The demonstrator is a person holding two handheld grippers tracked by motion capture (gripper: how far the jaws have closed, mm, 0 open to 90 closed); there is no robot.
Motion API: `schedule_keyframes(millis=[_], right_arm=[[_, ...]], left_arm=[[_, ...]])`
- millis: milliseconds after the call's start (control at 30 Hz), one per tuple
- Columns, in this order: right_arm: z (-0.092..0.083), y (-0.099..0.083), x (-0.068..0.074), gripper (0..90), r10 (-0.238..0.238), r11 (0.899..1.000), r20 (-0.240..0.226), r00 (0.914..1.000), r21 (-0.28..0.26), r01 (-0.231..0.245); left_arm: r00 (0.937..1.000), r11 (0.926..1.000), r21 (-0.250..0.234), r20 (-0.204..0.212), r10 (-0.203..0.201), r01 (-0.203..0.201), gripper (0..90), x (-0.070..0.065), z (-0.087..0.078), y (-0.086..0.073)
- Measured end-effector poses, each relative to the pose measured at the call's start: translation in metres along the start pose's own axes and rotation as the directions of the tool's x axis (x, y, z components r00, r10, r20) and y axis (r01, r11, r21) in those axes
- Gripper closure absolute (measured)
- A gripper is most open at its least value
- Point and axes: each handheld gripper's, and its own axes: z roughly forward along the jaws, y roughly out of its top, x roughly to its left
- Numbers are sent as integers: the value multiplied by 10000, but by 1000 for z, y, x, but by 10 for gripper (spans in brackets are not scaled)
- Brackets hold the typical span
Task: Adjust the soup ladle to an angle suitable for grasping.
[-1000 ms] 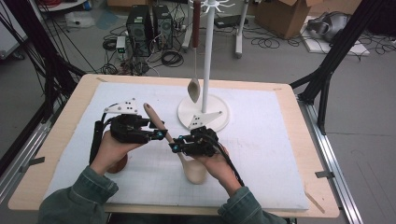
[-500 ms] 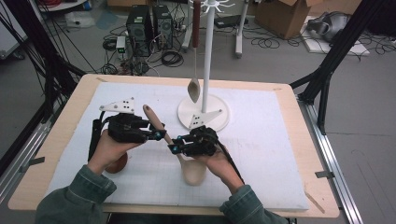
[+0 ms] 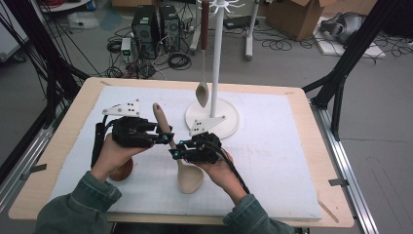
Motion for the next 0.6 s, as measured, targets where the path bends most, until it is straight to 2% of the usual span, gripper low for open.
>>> schedule_keyframes(millis=[67, 133, 167, 233, 400, 467, 500, 533, 600], right_arm=[[0, 2, 1, 779, -43, 10000, 94, 9999, -74, 44], [0, 3, 1, 777, -15, 9999, -85, 10000, -135, 14], [0, 3, 1, 774, -91, 9998, -152, 9998, -155, 88], [0, 3, 1, 767, -237, 9996, -250, 9994, -140, 233], [-1, 3, -3, 725, -302, 9991, -961, 9949, -336, 271], [0, 3, -3, 709, -272, 9993, -1086, 9937, -292, 242], [1, 2, -4, 706, -417, 9987, -1102, 9930, -343, 382], [2, 2, -4, 707, -332, 9989, -1279, 9912, -381, 285], [4, 3, -3, 724, -428, 9980, -1246, 9913, -524, 366]], left_arm=[[9999, 9999, -122, 139, -8, 9, 709, 0, -2, 0], [9996, 9999, -117, 287, 25, -21, 725, 0, -3, 1], [9989, 10000, -72, 468, 35, -31, 730, 1, -4, 1], [9983, 9999, -70, 579, 114, -110, 739, 0, -4, 2], [9951, 9996, -197, 965, 238, -220, 743, -2, -7, 5], [9934, 9993, -305, 1119, 267, -235, 745, -2, -8, 7], [9926, 9991, -338, 1176, 294, -256, 746, -2, -9, 8], [9926, 9991, -349, 1180, 276, -237, 747, -2, -9, 8], [9923, 9990, -351, 1195, 320, -280, 747, -2, -9, 9]])
